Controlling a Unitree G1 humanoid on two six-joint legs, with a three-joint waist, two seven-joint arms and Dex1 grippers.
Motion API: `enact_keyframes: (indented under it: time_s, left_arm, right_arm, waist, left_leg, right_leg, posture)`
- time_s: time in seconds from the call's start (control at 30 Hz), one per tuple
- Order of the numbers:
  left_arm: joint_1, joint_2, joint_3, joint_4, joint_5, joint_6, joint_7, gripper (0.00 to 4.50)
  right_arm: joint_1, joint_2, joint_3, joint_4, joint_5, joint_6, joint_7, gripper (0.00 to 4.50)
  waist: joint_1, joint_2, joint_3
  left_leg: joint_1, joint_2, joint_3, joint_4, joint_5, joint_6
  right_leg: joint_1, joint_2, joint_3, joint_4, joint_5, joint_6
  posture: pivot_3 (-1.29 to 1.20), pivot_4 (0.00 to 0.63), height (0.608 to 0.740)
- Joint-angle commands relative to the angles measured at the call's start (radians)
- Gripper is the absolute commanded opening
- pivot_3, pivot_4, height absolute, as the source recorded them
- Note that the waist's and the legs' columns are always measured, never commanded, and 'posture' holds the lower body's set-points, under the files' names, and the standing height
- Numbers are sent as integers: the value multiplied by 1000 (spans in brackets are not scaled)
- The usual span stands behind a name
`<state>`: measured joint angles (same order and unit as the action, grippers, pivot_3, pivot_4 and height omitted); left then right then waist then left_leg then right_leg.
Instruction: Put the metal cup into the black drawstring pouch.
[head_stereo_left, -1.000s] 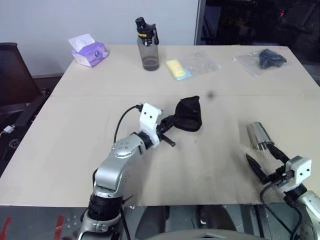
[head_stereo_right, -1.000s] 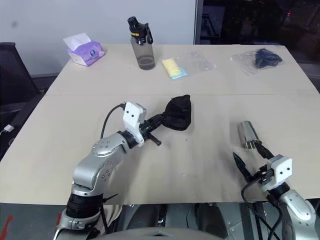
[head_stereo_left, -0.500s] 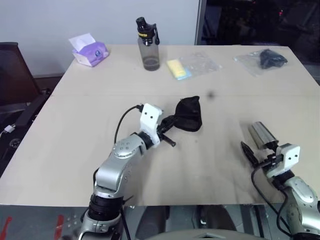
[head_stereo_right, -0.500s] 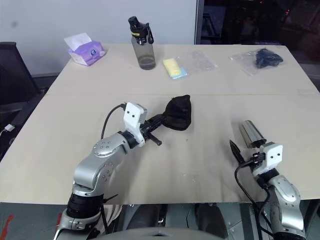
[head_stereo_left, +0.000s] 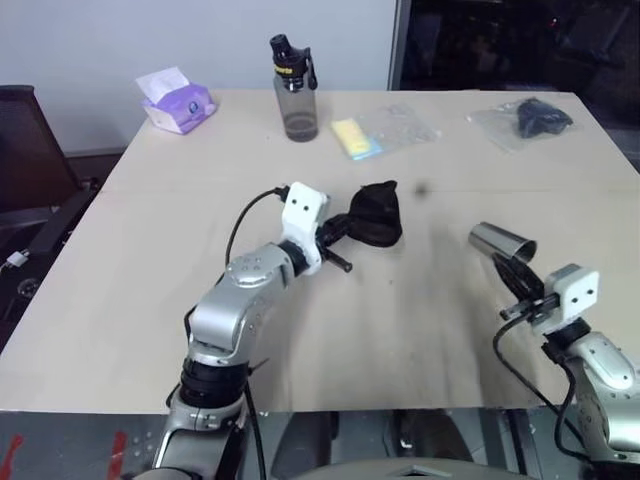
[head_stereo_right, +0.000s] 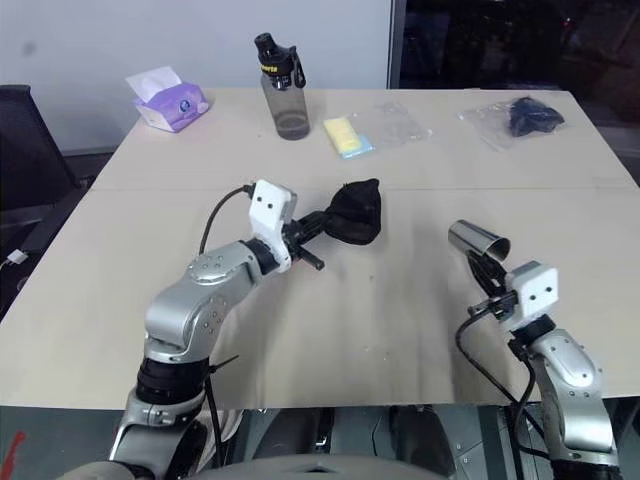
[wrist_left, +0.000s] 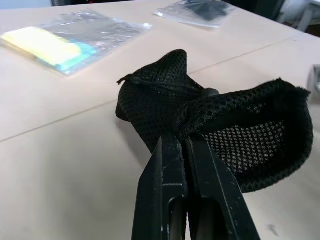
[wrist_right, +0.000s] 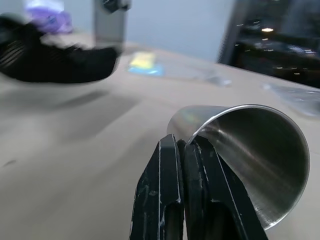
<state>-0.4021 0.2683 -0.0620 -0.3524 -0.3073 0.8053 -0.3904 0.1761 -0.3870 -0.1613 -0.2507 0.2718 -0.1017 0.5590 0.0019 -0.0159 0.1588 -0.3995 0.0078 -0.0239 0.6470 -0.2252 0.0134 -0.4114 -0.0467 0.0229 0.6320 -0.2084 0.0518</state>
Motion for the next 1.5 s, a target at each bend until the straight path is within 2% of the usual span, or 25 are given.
enact_keyframes:
  time_s: [0.03,0.27,0.43,0.73,0.87,1.03,1.17,1.23,1.33,1.5]
  left_arm:
    - [-45,-7,-6,14,-2,1,6,0]
    - [-107,-46,8,55,-28,82,37,0]
    - [-97,-37,5,31,-28,104,32,0]
    - [-94,-59,25,-2,-81,140,30,0]
    - [-82,-69,22,-40,-118,164,19,0]
    - [-54,-78,23,-80,-164,195,18,0]
    - [-59,-92,20,-96,-193,211,19,0]
    - [-65,-97,20,-102,-211,218,17,0]
    - [-73,-103,22,-109,-238,227,12,0]
    - [-96,-119,52,-101,-281,237,20,0]
  right_arm:
    - [-53,-45,33,-54,-58,-60,30,66]
    - [-206,-86,151,-136,-121,-97,82,66]
    - [-267,-130,246,-188,-179,-99,140,66]
    - [-335,-189,348,-48,-398,-159,132,66]
    - [-374,-130,350,-16,-417,-104,81,66]
    - [-387,-15,344,-42,-348,19,37,66]
    - [-381,144,300,-93,-127,308,-11,66]
    - [-389,170,295,-122,-72,404,-10,66]
    - [-416,123,345,-115,-120,406,35,66]
    - [-495,-76,500,28,-406,89,90,66]
  waist:
    - [-1,0,0]
    - [-12,-1,1]
    - [-13,-1,1]
    - [-12,-3,2]
    - [-14,-4,2]
    - [-14,-4,3]
    - [-14,-4,3]
    - [-14,-4,3]
    - [-13,-4,3]
    - [-16,-4,3]
  left_leg:
    - [0,0,0,0,0,0]
    - [0,0,-1,1,0,0]
    - [0,0,-2,0,0,0]
    - [0,-1,-1,1,0,0]
    - [0,-1,-2,1,0,0]
    - [0,-1,-2,0,0,0]
    - [0,-1,-2,1,0,0]
    - [0,-1,-3,1,0,0]
    - [0,-1,-4,1,0,0]
    - [0,-2,-2,1,0,0]
  right_leg:
    - [0,0,0,0,0,0]
    - [0,0,0,0,0,0]
    - [0,0,-1,1,2,3]
    - [0,-1,-1,1,0,0]
    - [0,0,-1,1,2,-2]
    - [0,0,-1,2,4,-1]
    - [0,0,-1,2,3,-3]
    - [0,-1,-1,3,3,-3]
    - [0,-1,-1,2,3,-4]
    - [0,-1,-1,2,0,0]
  posture:
    - [0,150,740]
    - [0,150,740]
    - [0,150,740]
    - [0,150,740]
    - [0,150,740]
    - [0,150,740]
    - [0,150,740]
    - [0,150,740]
    - [0,150,740]
    - [0,150,740]
